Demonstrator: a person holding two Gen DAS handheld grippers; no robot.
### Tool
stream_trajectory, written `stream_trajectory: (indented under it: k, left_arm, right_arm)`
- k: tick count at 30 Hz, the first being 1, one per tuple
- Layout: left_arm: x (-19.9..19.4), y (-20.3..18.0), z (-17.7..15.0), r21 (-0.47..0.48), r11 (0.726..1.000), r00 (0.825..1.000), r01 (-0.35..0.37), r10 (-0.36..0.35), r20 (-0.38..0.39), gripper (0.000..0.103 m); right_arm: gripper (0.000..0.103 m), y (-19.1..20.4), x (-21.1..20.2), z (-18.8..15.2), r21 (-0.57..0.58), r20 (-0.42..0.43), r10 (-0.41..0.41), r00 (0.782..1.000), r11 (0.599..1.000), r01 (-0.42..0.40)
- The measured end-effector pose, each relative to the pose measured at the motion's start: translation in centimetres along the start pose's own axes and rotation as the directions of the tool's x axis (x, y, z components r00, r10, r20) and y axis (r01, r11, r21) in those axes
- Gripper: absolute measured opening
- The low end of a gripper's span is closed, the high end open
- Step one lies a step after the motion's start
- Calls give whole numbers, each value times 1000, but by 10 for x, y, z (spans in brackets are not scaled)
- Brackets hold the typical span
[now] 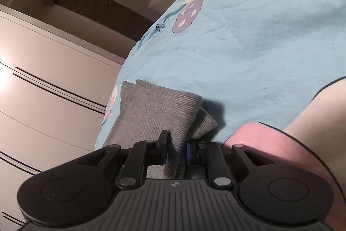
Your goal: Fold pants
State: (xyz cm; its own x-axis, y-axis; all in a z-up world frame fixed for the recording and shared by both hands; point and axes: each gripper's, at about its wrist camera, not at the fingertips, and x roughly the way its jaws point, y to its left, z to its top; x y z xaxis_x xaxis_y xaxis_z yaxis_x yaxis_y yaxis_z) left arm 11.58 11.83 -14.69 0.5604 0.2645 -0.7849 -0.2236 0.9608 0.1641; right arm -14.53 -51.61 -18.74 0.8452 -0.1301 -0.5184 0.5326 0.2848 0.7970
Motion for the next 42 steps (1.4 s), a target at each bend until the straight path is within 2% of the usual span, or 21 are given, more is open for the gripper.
stream_trajectory:
  k: [4, 9, 11, 13, 15, 17, 20, 22, 23, 24, 25, 26, 27, 28, 30, 31, 33, 35, 40, 41, 42]
  left_arm:
    - [1, 0, 2, -4, 1000, 1000, 4, -4, -9, 103]
    - [-4, 3, 5, -16, 1000, 1000, 7, -7, -23, 103]
    - [-12, 6, 7, -26, 1000, 1000, -14, 14, 2, 103]
    - [-25, 10, 11, -25, 999, 998, -37, 39, 53, 103]
    - [-41, 17, 16, -27, 999, 995, -36, 38, 93, 103]
    - [-58, 30, 20, -57, 998, 990, -20, 28, 136, 103]
    - [-78, 48, 21, -75, 997, 982, -1, 15, 190, 103]
    - [-84, 59, 17, -65, 998, 977, -3, 17, 215, 103]
    - [-85, 64, 14, -61, 998, 975, -8, 21, 221, 103]
    - [-82, 69, 11, -66, 998, 977, -12, 26, 212, 103]
    - [-76, 73, 10, -84, 996, 983, -7, 22, 183, 103]
    - [-70, 77, 11, -106, 994, 988, 13, 4, 152, 103]
    - [-63, 80, 12, -131, 991, 993, 39, -24, 119, 103]
    - [-56, 82, 14, -153, 987, 995, 54, -40, 90, 103]
    - [-46, 84, 16, -187, 980, 997, 62, -52, 57, 103]
    - [-41, 83, 17, -194, 979, 997, 67, -59, 44, 103]
    - [-33, 80, 15, -180, 981, 998, 69, -66, 19, 103]
    - [-26, 78, 13, -166, 984, 998, 64, -67, -9, 103]
    - [-31, 92, 10, -235, 967, 995, 99, -101, 3, 103]
    - [-31, 93, 11, -246, 964, 995, 101, -103, 6, 103]
    - [-30, 94, 12, -250, 963, 995, 102, -104, 6, 103]
  right_arm:
    - [9, 7, -5, -3, -10, 43, -1, 999, 1000, 2]
    - [9, 29, 5, -2, -80, 43, -130, 991, 988, 133]
    - [9, 61, -2, -6, -188, 97, -144, 985, 969, 161]
    - [9, 116, -10, -20, -383, 161, -115, 980, 908, 170]
    - [9, 178, -14, -48, -564, 160, -15, 987, 819, 104]
    - [9, 235, -11, -90, -710, 69, 86, 994, 704, -11]
    - [9, 290, 8, -184, -872, -188, 116, 975, 438, -220]
    - [9, 296, 30, -252, -892, -358, 24, 934, 288, -349]
    - [10, 292, 44, -286, -884, -436, -63, 898, 216, -414]
    - [10, 284, 58, -314, -862, -502, -165, 849, 172, -476]
    - [10, 275, 73, -341, -837, -546, -292, 786, 140, -529]
    - [11, 272, 82, -361, -834, -529, -390, 754, 73, -547]
    - [11, 277, 79, -369, -848, -492, -380, 783, 4, -531]
    - [14, 283, 77, -369, -850, -492, -369, 788, 7, -527]
    - [15, 286, 79, -365, -853, -507, -385, 771, 91, -514]
    - [15, 284, 80, -363, -854, -509, -387, 769, 113, -508]
    - [15, 282, 74, -364, -860, -503, -376, 778, 128, -494]
    - [13, 284, 71, -359, -861, -508, -345, 789, 187, -473]
    - [12, 289, 44, -324, -750, -569, -65, 820, 451, -484]
    - [12, 289, 38, -324, -730, -576, -24, 817, 465, -501]
    - [12, 287, 33, -327, -731, -579, -18, 815, 455, -509]
